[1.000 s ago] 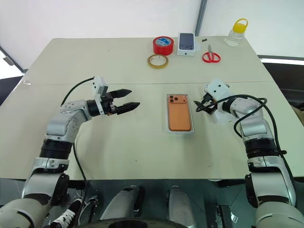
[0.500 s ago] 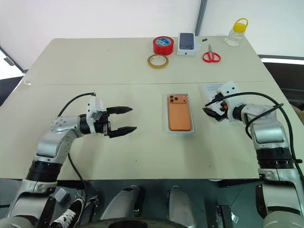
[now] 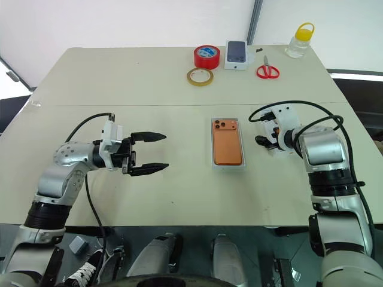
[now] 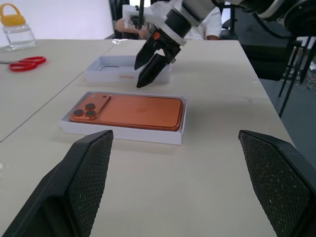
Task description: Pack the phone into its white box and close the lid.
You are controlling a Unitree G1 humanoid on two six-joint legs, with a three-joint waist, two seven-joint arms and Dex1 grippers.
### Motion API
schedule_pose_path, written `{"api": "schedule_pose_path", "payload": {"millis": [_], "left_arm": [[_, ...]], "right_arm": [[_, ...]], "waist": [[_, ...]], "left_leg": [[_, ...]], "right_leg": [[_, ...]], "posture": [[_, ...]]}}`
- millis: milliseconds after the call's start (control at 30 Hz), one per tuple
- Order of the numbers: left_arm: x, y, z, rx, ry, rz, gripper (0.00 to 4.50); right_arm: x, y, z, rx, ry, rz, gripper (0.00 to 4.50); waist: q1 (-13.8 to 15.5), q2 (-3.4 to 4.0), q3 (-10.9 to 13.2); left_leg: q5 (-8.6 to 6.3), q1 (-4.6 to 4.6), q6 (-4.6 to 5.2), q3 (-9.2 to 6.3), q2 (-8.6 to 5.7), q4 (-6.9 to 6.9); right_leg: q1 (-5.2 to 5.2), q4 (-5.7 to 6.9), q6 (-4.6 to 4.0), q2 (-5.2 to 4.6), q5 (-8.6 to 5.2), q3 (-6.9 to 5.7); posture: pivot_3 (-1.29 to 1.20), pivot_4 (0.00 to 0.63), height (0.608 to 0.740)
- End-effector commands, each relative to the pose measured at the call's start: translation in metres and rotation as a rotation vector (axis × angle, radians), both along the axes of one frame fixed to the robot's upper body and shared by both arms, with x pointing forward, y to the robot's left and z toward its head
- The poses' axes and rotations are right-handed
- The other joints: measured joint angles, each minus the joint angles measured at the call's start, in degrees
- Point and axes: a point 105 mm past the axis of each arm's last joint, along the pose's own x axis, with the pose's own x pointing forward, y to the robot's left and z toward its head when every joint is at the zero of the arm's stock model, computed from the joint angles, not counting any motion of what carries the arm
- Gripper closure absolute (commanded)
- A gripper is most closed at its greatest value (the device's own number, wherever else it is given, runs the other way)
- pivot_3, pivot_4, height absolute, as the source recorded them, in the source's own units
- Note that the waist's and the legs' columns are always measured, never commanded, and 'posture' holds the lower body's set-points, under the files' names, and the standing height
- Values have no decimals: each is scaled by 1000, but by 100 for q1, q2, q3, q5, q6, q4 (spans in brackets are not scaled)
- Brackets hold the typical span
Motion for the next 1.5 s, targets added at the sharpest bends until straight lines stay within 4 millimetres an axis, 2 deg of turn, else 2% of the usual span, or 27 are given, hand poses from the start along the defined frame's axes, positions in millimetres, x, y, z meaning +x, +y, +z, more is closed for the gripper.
{"api": "schedule_pose_path", "payload": {"millis": [33, 200, 467, 633, 733, 933, 967, 1067, 1167, 1233, 1367, 1500], "left_arm": [[1, -1, 12, -22, -52, -3, 223], [3, -5, 9, -36, -44, 6, 223], [2, -6, 8, -50, -38, 28, 223], [3, -7, 7, -60, -29, 53, 223], [4, -7, 7, -59, -28, 62, 151], [5, -7, 6, -58, -24, 71, 151], [5, -7, 5, -57, -23, 73, 151], [6, -7, 5, -56, -22, 74, 151], [7, -6, 5, -53, -20, 80, 151], [9, -6, 5, -49, -22, 89, 151], [25, 0, 4, -50, -7, 184, 151], [35, 8, 4, -75, 36, 259, 151]], "right_arm": [[-1, 2, 8, 16, 29, -17, 94], [-6, 9, 3, 95, 132, -37, 94], [9, 11, 12, 31, 87, -29, 94], [15, 8, 10, 3, 78, -44, 94], [17, 7, 8, 1, 82, -50, 958], [19, 4, 9, -36, 65, -65, 4206], [19, 3, 9, -31, 64, -70, 4441], [20, 0, 11, -34, 51, -90, 4441], [24, -1, 22, -36, 6, -112, 4441], [28, 3, 29, 23, -29, -118, 4441], [39, 24, 52, 236, -156, -35, 4441], [37, 67, 84, 542, -265, 123, 4441]], "waist": [[1, 0, 0], [-1, 0, 0], [-17, 1, 1], [-12, 1, 1], [-15, 1, 1], [-23, 1, 1], [-20, 1, 1], [-17, 1, 1], [-21, 2, 1], [-29, 3, 2], [-15, 4, 3], [-37, 3, 3]], "left_leg": [[0, 0, 0, 0, 0, 0], [-2, 0, 3, 0, 0, 0], [-2, 0, 4, 0, 1, -1], [-2, 0, 4, 1, 0, -1], [-2, 0, 4, 1, 0, -1], [-2, 0, 4, 1, 1, -1], [-2, 0, 4, 1, 1, -2], [-2, 0, 4, 1, 0, -1], [-2, 0, 4, 1, 0, -2], [-2, 0, 4, 1, 0, -2], [-2, 0, 3, 1, 0, -6], [-2, 0, 4, 1, 1, -8]], "right_leg": [[0, 0, 0, 0, 0, -1], [0, 0, 0, -1, 0, 0], [-3, 3, 0, 1, 0, 0], [-3, 3, 0, 1, 0, 0], [-3, 3, 0, 1, 0, 0], [-4, 3, 0, 3, 0, 0], [-4, 3, 0, 3, 0, 1], [-3, 3, 0, 2, 0, 1], [-4, 3, 0, 2, 0, 1], [-5, 3, 0, 2, 0, 1], [-7, 4, 0, 3, 0, 1], [-7, 4, 1, 5, 1, 1]], "posture": [[0, 150, 740], [0, 150, 740], [0, 150, 740], [0, 150, 740], [0, 150, 740], [0, 150, 740], [0, 150, 740], [0, 150, 740], [0, 150, 740], [0, 150, 740], [0, 150, 740], [0, 150, 740]]}}
